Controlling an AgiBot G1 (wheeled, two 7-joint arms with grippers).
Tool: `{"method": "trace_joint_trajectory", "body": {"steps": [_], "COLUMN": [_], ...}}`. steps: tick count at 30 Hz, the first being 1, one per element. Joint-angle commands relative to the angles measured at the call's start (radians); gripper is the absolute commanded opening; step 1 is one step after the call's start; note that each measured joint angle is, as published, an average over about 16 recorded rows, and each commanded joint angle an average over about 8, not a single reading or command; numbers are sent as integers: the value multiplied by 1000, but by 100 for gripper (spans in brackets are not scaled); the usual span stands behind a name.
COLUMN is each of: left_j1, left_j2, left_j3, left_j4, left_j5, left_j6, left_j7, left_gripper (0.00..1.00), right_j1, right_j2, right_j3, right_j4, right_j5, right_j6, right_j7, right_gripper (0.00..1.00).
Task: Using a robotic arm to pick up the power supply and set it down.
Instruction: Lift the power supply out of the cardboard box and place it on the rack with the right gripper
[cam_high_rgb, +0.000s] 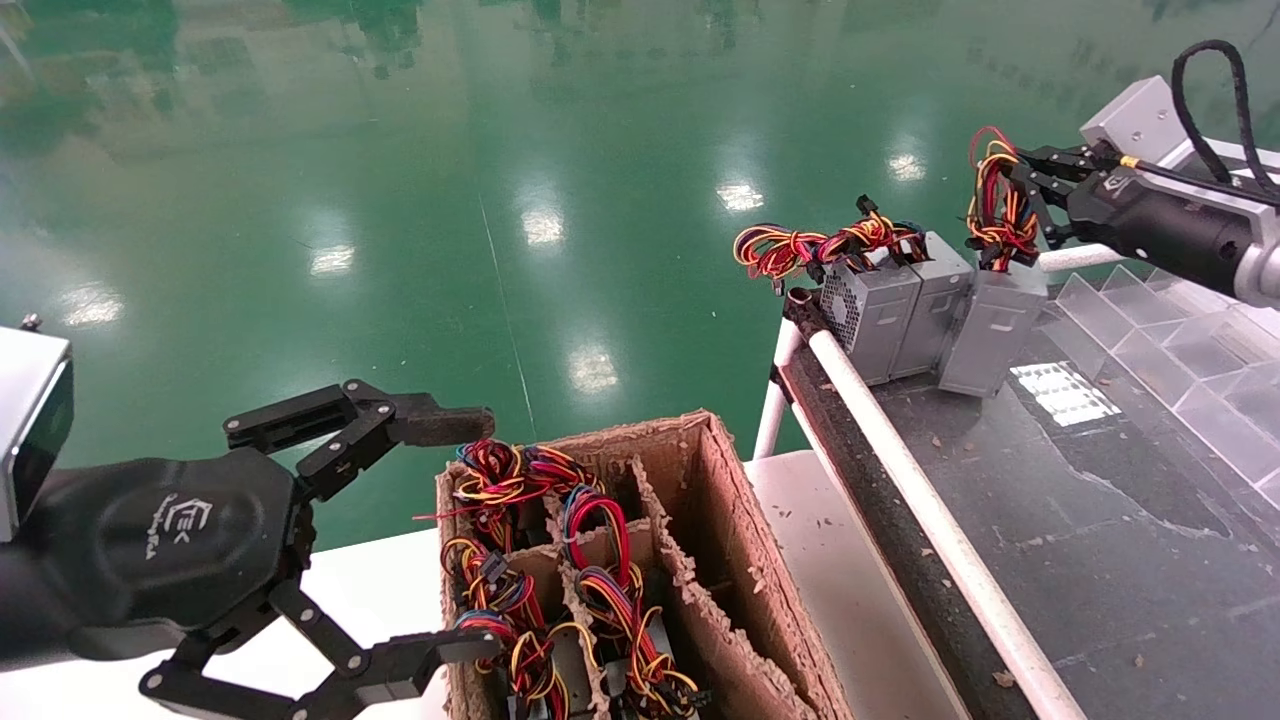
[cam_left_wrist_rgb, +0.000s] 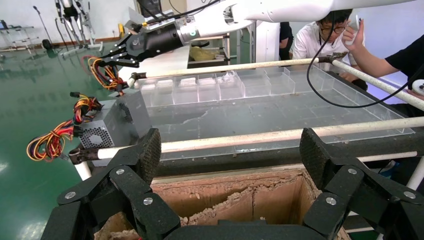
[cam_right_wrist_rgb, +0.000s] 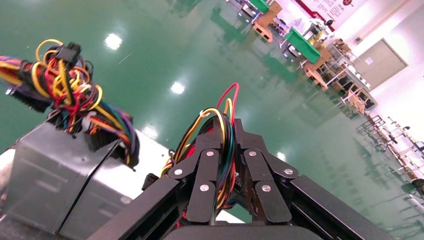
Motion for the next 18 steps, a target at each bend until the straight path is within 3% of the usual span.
{"method": "trace_joint_trajectory", "body": {"steps": [1,11,12,18], "left_j1": [0,0,0,0], "left_j2": [0,0,0,0], "left_j3": [0,1,1,1], "left_j4": [0,0,0,0], "left_j5": [0,0,0,-1], "left_j6": [0,0,0,0], "left_j7": [0,0,0,1], "left_gripper": [100,100,100,100], "right_j1": [8,18,17,8], "right_j2": [-9,-65,-68,-73], "right_j3": [0,-6,-5,2], "right_j4": [-8,-33,-35,-43], "right_j5": [0,-8,-8,2], "right_j6": [8,48,51,56], "right_j7": [-3,-13,-15,-19], "right_gripper": [0,0,6,81]}}
